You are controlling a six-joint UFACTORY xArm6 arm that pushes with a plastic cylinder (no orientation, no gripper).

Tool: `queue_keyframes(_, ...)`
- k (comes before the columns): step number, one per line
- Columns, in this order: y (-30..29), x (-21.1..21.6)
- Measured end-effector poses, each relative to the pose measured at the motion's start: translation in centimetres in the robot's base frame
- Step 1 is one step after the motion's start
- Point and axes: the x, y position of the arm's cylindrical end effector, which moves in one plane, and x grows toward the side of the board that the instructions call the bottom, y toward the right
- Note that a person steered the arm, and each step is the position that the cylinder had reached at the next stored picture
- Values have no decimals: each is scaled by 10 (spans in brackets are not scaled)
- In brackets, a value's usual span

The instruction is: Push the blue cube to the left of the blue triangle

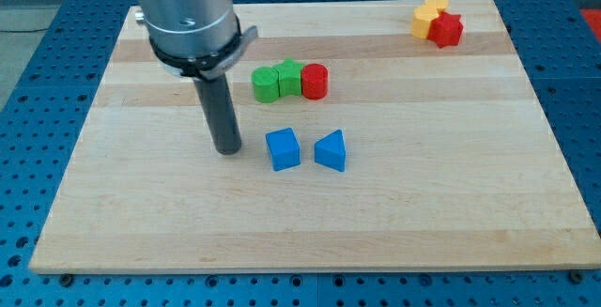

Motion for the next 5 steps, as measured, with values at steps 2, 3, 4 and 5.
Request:
queue_keyframes(2, 33, 8)
queue_keyframes(3, 40, 8)
queue_keyframes(4, 45, 8)
queue_keyframes(5, 46, 8)
